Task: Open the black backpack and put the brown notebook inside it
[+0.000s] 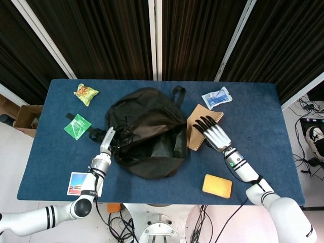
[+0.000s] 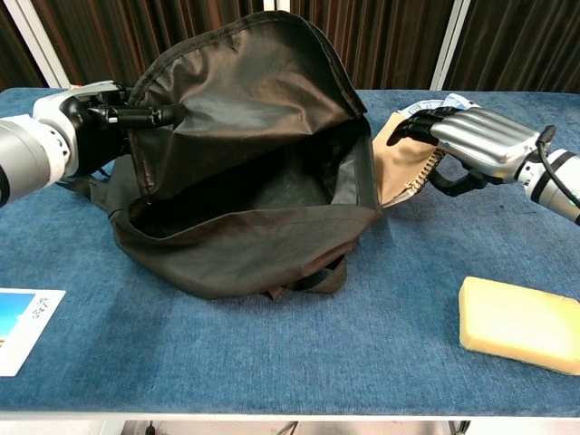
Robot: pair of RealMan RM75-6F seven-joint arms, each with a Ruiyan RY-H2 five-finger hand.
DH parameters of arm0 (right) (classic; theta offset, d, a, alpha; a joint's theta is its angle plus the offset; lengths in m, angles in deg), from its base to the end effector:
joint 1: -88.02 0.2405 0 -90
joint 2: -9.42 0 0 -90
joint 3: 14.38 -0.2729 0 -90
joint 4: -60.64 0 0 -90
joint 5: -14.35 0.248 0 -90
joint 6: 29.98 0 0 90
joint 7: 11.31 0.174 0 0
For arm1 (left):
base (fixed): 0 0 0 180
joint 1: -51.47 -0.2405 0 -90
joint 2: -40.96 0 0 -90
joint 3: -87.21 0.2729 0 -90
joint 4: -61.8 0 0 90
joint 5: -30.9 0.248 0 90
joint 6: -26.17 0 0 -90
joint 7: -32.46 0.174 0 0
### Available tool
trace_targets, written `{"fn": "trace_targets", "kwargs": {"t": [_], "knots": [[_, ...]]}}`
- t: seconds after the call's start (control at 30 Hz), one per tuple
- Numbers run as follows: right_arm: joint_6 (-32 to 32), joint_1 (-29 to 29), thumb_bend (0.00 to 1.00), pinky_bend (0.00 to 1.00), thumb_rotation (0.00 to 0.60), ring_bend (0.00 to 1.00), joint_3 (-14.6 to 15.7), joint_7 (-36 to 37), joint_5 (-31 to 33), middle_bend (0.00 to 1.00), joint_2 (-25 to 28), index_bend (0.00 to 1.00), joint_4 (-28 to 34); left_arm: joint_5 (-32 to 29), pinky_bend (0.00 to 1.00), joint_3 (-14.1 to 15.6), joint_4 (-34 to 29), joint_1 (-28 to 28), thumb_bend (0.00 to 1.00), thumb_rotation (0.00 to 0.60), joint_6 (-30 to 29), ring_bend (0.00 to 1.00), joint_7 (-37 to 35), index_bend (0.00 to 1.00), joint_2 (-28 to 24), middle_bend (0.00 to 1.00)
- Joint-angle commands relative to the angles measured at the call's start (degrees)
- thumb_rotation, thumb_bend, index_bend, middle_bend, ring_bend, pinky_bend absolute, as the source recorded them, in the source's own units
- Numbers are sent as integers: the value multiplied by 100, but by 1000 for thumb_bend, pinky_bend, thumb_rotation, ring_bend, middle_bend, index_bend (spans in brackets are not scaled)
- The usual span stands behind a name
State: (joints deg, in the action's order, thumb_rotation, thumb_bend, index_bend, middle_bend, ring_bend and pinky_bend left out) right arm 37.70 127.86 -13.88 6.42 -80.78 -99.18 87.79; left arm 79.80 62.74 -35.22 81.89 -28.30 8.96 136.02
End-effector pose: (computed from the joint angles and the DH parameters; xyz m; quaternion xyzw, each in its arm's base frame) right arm -0.2568 -0.4213 -0.0829 0.7844 -0.2312 0.3984 0.4155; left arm -0.1315 0.3617 -0.0684 -0.2999 -0.7713 -0.5329 0.1765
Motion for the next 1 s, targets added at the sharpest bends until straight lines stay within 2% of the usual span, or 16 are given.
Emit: {"fn": "trace_targets", "kwargs": {"t": [0.03, 0.13, 0.27, 0.63, 0.7, 0.83, 1.0], "knots": [[39, 37, 418, 186, 600, 93, -44, -153, 36, 227, -56, 263, 38, 2, 317, 2, -2, -4, 564, 600, 3, 511, -9, 660, -8, 674], [140, 29, 358, 219, 600, 144, -72, -245, 59, 284, -123, 361, -14, 8, 317, 3, 1, -12, 565, 600, 10, 511, -35, 661, -23, 674], [224, 31, 326, 251, 600, 207, -141, -293, 128, 344, -223, 467, -114, 17, 316, 4, 8, -17, 565, 600, 34, 511, -78, 660, -35, 674], [353, 18, 311, 322, 600, 352, -120, -395, 147, 492, -354, 636, -300, 65, 315, 17, 1, -27, 566, 600, 41, 511, -133, 660, -60, 674], [441, -35, 335, 349, 600, 391, -87, -414, 125, 524, -352, 672, -320, 69, 315, 18, -14, -29, 567, 600, 31, 511, -128, 660, -69, 674], [890, -277, 452, 411, 600, 484, 21, -463, 33, 603, -310, 764, -410, 83, 316, 12, -79, -33, 568, 600, 0, 511, -95, 660, -112, 673], [1682, -650, 483, 433, 600, 529, 135, -412, -91, 648, -158, 819, -508, -4, 318, -50, -242, -17, 569, 600, 81, 511, -140, 660, -199, 673]]}}
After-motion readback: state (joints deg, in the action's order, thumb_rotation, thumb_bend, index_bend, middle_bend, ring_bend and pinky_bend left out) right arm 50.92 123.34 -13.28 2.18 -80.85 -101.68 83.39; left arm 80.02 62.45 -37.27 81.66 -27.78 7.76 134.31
